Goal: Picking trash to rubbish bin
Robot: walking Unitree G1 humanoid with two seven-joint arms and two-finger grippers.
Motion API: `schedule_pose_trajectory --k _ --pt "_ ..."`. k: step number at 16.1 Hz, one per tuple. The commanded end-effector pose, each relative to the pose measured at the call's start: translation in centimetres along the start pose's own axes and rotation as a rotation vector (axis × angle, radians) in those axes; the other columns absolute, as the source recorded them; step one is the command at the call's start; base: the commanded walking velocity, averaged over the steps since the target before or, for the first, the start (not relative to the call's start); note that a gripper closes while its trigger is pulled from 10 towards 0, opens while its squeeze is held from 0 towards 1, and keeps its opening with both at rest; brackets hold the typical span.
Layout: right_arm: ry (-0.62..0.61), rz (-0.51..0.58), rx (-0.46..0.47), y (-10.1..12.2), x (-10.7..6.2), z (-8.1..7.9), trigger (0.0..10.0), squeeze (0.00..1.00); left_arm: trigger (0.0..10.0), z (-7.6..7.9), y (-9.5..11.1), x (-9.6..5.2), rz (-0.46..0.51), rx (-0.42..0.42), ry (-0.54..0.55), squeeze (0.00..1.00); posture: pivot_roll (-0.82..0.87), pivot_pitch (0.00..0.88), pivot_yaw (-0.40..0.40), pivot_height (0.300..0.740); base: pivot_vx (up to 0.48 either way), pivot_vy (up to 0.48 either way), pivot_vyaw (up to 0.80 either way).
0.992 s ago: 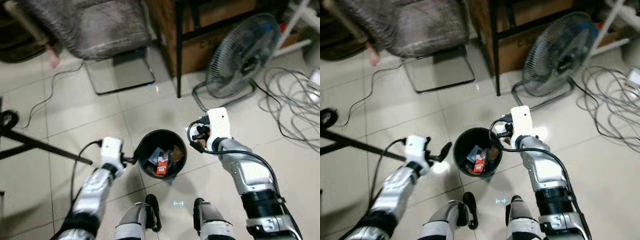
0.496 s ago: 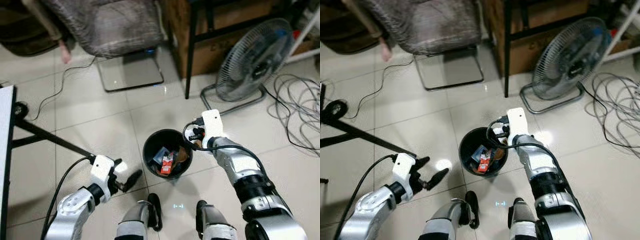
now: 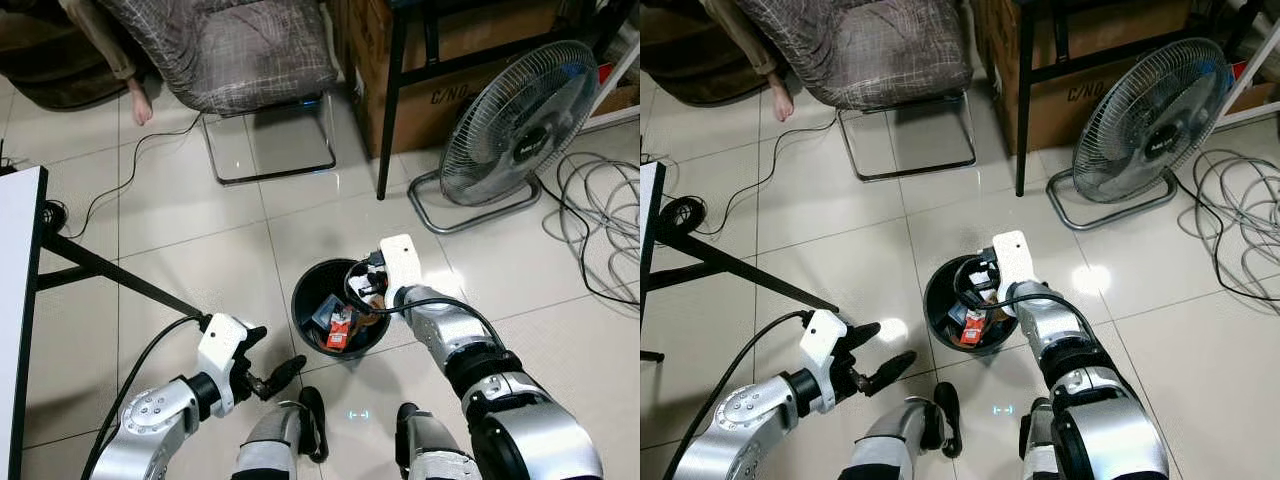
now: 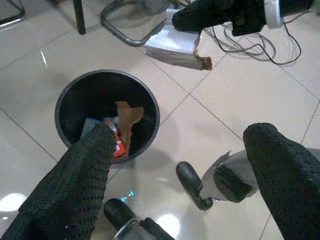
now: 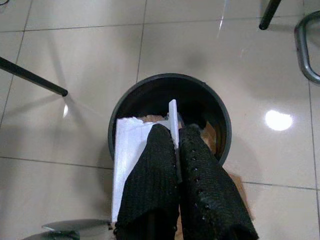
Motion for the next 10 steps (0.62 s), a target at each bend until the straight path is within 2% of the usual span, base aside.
schedule_pose_trajectory --k 1,8,10 --pt "0.042 -0.023 -0.003 -0.7 0.2 -1.3 10.0 0.0 10.0 0.2 -0.6 -0.4 -0.03 -0.016 0.0 0.0 -0.05 0.296 0.156 0.74 0.0 0.0 0.0" --pt "0.099 -0.065 0.031 -2.1 0.6 -4.0 10.0 0.0 10.0 0.1 -0.4 -0.8 -0.045 -0.026 0.013 0.0 -0.03 0.302 0.161 0.74 0.0 0.0 0.0" --pt "0.099 -0.067 0.03 -2.2 0.6 -4.1 10.0 0.0 10.0 0.2 -0.4 -0.8 -0.045 -0.028 0.014 0.0 -0.03 0.302 0.161 0.74 0.0 0.0 0.0"
Point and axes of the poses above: a point about 5 cm out from each wrist's last joint towards the gripper, its own x axis pointing out of the wrist towards the gripper, its own y axis along the axis of the wrist's last joint, z = x × y, the point moved 2 cm from there along x, pointing out of the wrist towards the gripper, and after that the axes turned 6 degrees about -x, right-handed, at the moved point
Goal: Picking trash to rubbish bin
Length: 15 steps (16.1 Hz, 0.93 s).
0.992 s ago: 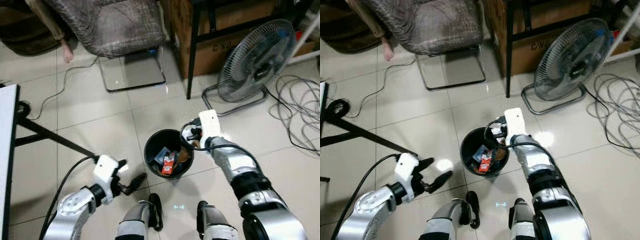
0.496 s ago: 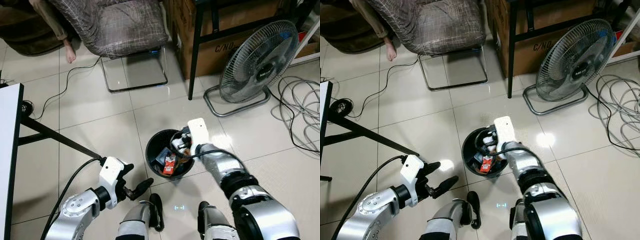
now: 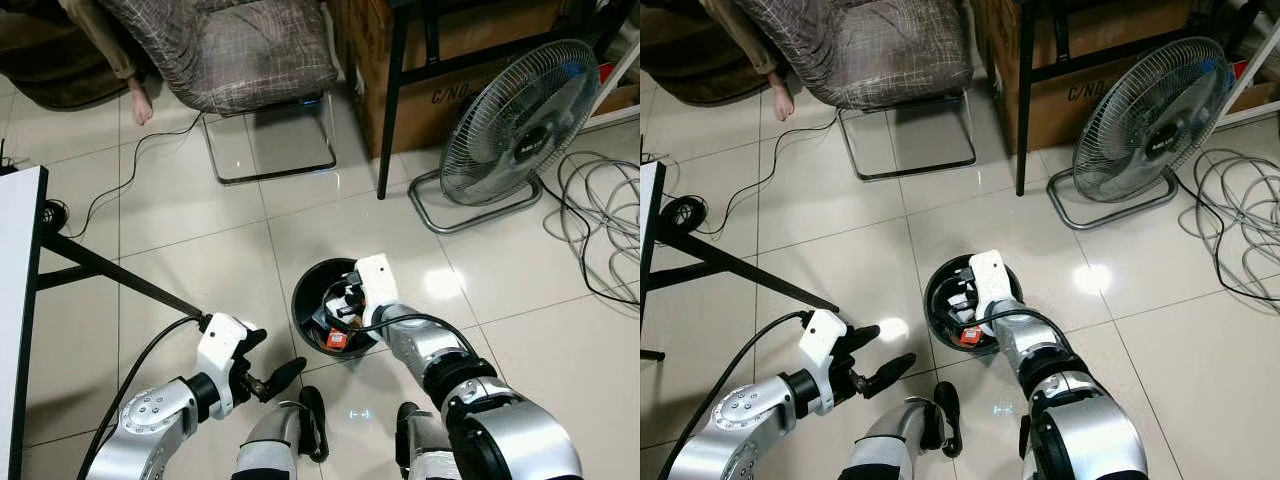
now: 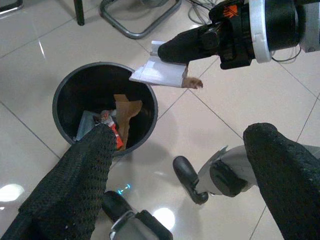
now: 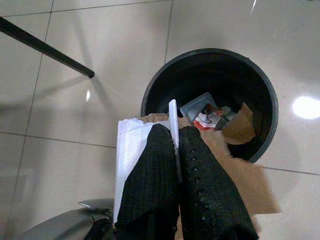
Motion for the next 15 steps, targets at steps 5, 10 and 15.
schedule_pose_trajectory --k 5,10,15 --pt "0.008 -0.028 0.008 -1.01 0.02 -0.17 10.0 1.0 10.0 0.18 -0.79 -0.39 -0.029 -0.012 0.009 0.0 -0.03 0.303 0.159 0.74 0.0 0.0 0.0" --pt "0.008 -0.029 0.007 -1.05 0.02 -0.16 10.0 1.0 10.0 0.16 -0.89 -0.4 -0.032 -0.013 0.011 0.0 -0.03 0.303 0.159 0.74 0.0 0.0 0.0" --pt "0.008 -0.031 0.006 -1.13 0.0 -0.08 10.0 1.0 10.0 0.16 -0.89 -0.36 -0.034 -0.013 0.013 0.0 -0.03 0.307 0.159 0.74 0.0 0.0 0.0"
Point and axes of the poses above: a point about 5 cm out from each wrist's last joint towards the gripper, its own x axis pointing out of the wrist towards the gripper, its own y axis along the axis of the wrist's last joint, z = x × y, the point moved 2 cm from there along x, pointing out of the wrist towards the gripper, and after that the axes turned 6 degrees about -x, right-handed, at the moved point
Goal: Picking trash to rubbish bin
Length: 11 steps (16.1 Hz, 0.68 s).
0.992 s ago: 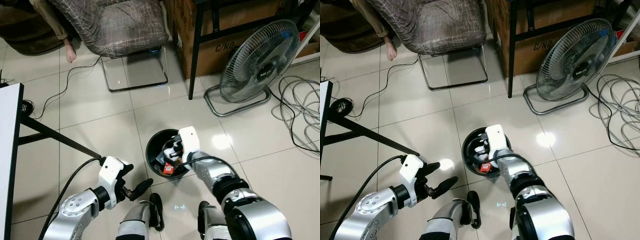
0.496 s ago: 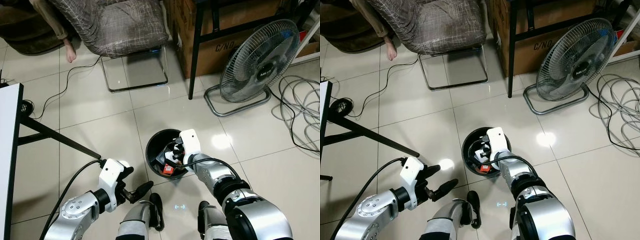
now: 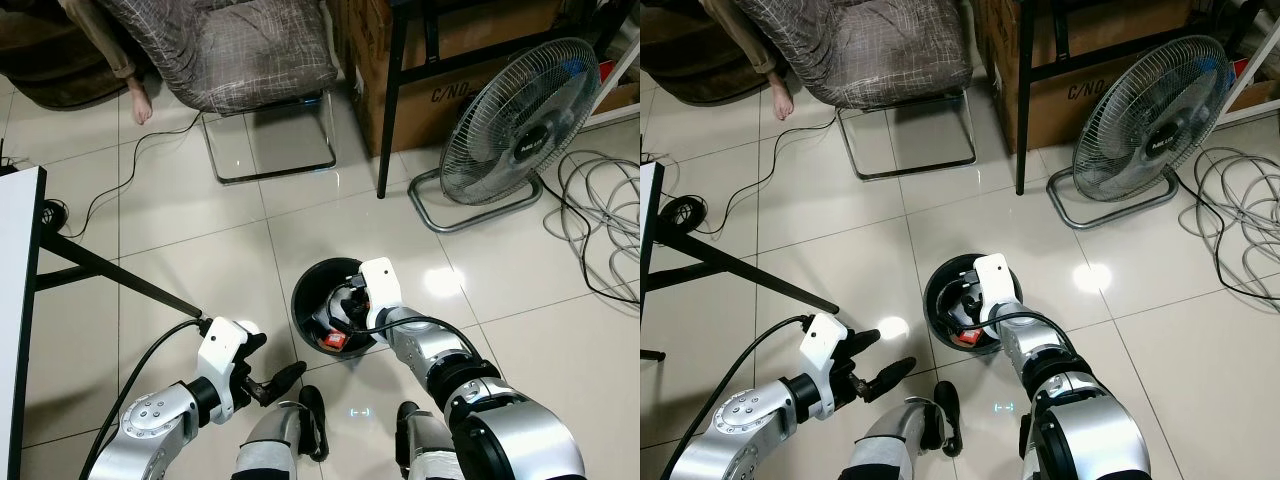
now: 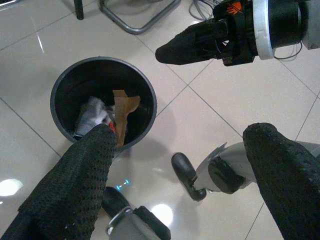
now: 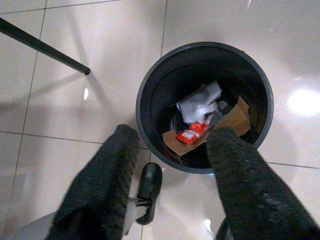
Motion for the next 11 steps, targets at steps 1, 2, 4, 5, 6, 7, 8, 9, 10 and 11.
schedule_pose_trajectory --k 1,2,4,5,6,7,8,9,10,11 --pt "0.018 -0.02 0.0 -0.6 0.1 -0.6 10.0 1.0 10.0 0.0 -0.5 -0.3 -0.024 -0.005 0.007 0.0 -0.04 0.306 0.158 0.74 0.0 0.0 0.0" --pt "0.018 -0.019 -0.001 -0.5 0.1 -0.5 10.0 1.0 10.0 0.0 -0.5 -0.3 -0.024 -0.005 0.006 0.0 -0.04 0.305 0.157 0.74 0.0 0.0 0.0" --pt "0.016 -0.015 -0.004 -0.4 0.1 -0.5 10.0 1.0 10.0 0.1 -0.5 -0.2 -0.021 -0.005 0.004 0.0 -0.04 0.302 0.155 0.74 0.0 0.0 0.0" --pt "0.013 -0.011 -0.007 -0.3 0.1 -0.4 10.0 1.0 10.0 0.1 -0.4 -0.1 -0.02 -0.004 0.003 0.0 -0.04 0.297 0.152 0.74 0.0 0.0 0.0" --pt "0.013 -0.01 -0.009 -0.2 0.1 -0.3 10.0 1.0 10.0 0.1 -0.4 0.0 -0.02 -0.003 0.002 0.0 -0.04 0.297 0.152 0.74 0.0 0.0 0.0" --pt "0.008 -0.004 -0.014 0.0 0.1 -0.2 10.0 1.0 10.0 0.2 -0.3 0.2 -0.017 0.009 -0.006 0.0 -0.04 0.285 0.144 0.74 0.0 0.0 0.0" --pt "0.005 0.002 -0.018 0.2 0.1 -0.1 10.0 1.0 10.0 0.3 -0.1 0.5 -0.01 0.014 -0.01 0.0 -0.04 0.277 0.14 0.74 0.0 0.0 0.0" --pt "0.0 0.013 -0.03 0.6 0.0 0.0 10.0 1.0 10.0 0.3 0.2 0.8 0.003 0.015 -0.007 0.0 -0.04 0.267 0.135 0.74 0.0 0.0 0.0" --pt "-0.007 0.027 -0.042 1.0 0.0 0.3 10.0 1.0 10.0 0.2 0.5 1.1 0.016 0.016 -0.003 0.0 -0.05 0.254 0.13 0.74 0.0 0.0 0.0" --pt "-0.011 0.036 -0.046 1.3 0.0 0.4 10.0 1.0 10.0 0.1 0.7 1.4 0.023 0.018 -0.001 0.0 -0.05 0.245 0.128 0.74 0.0 0.0 0.0"
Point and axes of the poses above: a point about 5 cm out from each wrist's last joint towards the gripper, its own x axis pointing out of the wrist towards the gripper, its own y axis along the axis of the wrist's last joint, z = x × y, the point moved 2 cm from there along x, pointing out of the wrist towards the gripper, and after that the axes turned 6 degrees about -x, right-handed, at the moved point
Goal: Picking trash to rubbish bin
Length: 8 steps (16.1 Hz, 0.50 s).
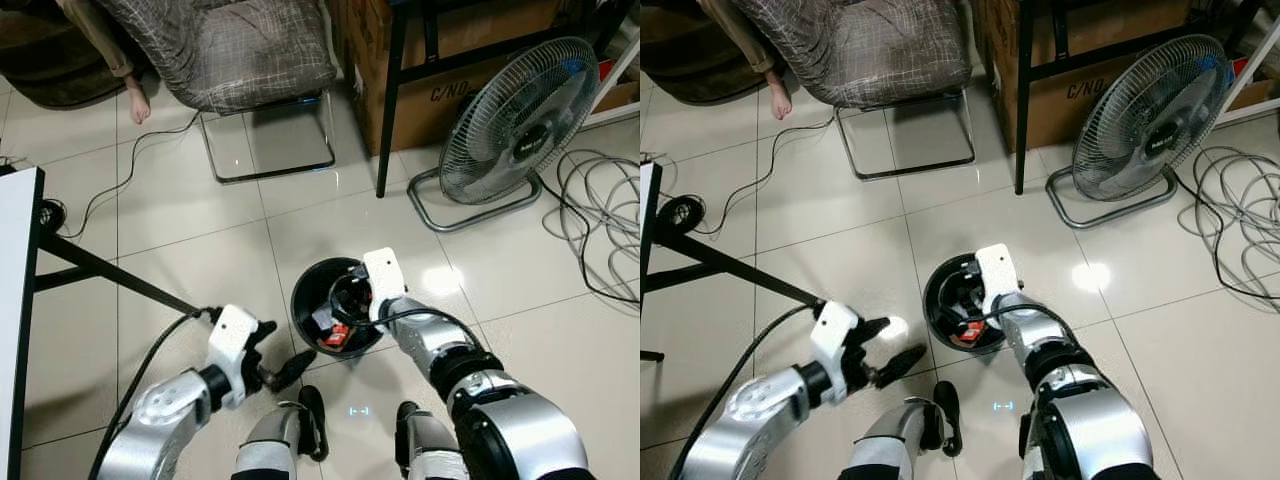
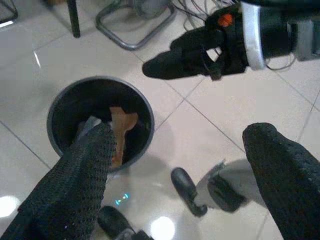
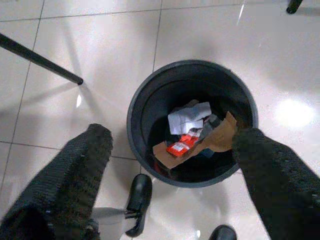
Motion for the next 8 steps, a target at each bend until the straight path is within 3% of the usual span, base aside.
schedule_pose_trajectory --k 1,6,8 --pt "0.003 0.005 -0.012 0.2 0.0 -0.2 10.0 1.0 10.0 -0.2 -0.7 0.0 -0.019 0.001 0.017 0.0 -0.05 0.226 0.123 0.74 0.0 0.0 0.0" --pt "-0.033 0.058 -0.028 1.7 -0.2 1.5 10.0 1.0 10.0 -1.3 1.3 1.3 0.078 0.043 0.094 0.0 -0.06 0.15 0.105 0.74 0.0 0.0 0.0" --pt "-0.05 0.095 -0.052 2.5 -0.5 2.2 10.0 1.0 10.0 -2.1 3.1 1.5 0.157 0.068 0.177 0.0 -0.07 0.127 0.102 0.74 0.0 0.0 0.0"
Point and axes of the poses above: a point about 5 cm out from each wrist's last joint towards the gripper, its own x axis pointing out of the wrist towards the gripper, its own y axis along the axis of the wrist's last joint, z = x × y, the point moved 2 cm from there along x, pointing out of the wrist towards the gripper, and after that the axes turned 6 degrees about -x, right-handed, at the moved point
